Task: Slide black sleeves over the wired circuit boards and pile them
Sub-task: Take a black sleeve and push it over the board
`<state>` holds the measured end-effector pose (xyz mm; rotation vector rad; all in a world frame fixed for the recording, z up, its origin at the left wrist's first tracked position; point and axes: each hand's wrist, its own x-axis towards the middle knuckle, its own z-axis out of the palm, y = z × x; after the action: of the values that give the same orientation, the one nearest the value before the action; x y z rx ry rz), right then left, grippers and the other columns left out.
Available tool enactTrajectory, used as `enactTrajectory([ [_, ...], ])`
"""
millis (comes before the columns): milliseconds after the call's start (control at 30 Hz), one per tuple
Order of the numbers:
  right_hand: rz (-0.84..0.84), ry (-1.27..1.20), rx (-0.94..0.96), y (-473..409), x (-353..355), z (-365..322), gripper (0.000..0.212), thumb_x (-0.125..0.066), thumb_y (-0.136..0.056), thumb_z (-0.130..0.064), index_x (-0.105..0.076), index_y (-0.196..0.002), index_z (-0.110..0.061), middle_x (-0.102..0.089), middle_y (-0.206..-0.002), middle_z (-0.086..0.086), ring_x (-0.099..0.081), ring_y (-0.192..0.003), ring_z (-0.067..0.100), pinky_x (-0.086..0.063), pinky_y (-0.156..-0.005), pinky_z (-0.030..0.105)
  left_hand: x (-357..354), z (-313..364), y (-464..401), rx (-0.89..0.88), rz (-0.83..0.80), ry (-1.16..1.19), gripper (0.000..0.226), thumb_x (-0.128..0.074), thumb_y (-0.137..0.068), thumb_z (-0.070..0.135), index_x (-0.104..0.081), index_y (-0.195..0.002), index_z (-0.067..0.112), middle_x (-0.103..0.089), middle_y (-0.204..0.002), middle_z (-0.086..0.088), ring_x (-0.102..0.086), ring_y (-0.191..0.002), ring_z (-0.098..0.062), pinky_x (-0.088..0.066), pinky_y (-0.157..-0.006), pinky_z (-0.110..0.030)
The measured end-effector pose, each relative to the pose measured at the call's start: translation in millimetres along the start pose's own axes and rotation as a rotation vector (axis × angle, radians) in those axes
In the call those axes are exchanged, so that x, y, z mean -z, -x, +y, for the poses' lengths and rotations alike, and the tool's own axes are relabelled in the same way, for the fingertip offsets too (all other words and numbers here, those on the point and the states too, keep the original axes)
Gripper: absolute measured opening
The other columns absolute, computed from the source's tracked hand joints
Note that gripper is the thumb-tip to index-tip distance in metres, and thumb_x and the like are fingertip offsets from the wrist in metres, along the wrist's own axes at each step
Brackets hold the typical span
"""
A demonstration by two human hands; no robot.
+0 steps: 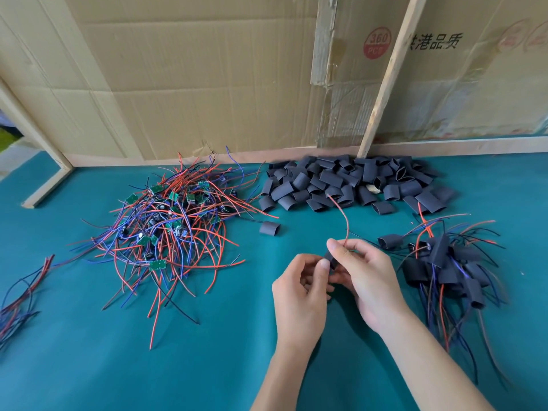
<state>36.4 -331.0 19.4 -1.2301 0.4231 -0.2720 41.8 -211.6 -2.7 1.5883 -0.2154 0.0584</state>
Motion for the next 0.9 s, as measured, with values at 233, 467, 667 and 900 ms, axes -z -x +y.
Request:
enactTrajectory([
  [233, -0.007, -0.013, -0.009, -0.4, 1.2, -2.8, 0.031, -0.084, -0.079, -0.028, -0.066, -0.088, -0.004, -0.059, -0.065, 0.002, -0.056, -0.055, 0.024, -0.050, -0.050, 0.031, 1.8, 4.0, -0.4, 0.090, -0.068, 0.137, 0.019, -0.065, -0.093, 0.003, -0.073, -0.098, 0.020, -0.078, -0.081, -0.004, -0.077, -0.076, -0.019, -0.059, -0.064, -0.023],
  [467, -0.058, -0.027, -0.024, 1.2, 0.0, -5.1, 0.042, -0.084, -0.074, -0.031, -0.063, -0.094, -0.001, -0.061, -0.067, 0.010, -0.053, -0.051, 0.026, -0.047, -0.044, 0.033, -0.2, 0.1, -0.9, 0.022, -0.043, 0.109, 0.012, -0.070, -0.094, 0.017, -0.068, -0.091, 0.029, -0.076, -0.077, -0.002, -0.072, -0.065, -0.019, -0.058, -0.065, -0.027],
  [667, 0.105, -0.031, 0.022, -0.1, -2.3, 1.4, 0.026, -0.083, -0.086, -0.018, -0.063, -0.089, -0.001, -0.067, -0.065, 0.008, -0.061, -0.050, 0.022, -0.051, -0.045, 0.028, 0.2, -1.1, -2.1, 0.022, -0.033, 0.116, 0.021, -0.069, -0.094, 0.010, -0.069, -0.092, 0.031, -0.076, -0.081, -0.002, -0.074, -0.070, -0.020, -0.059, -0.066, -0.029],
  [900, 0.100, 0.090, 0.100, 2.4, -1.5, -2.7, 0.025, -0.083, -0.086, -0.015, -0.065, -0.092, 0.001, -0.071, -0.068, 0.008, -0.065, -0.057, 0.020, -0.052, -0.049, 0.027, -0.8, 0.2, -1.8, 0.021, -0.007, 0.112, 0.021, -0.072, -0.087, 0.009, -0.069, -0.089, 0.030, -0.076, -0.080, -0.002, -0.074, -0.069, -0.019, -0.059, -0.067, -0.027],
])
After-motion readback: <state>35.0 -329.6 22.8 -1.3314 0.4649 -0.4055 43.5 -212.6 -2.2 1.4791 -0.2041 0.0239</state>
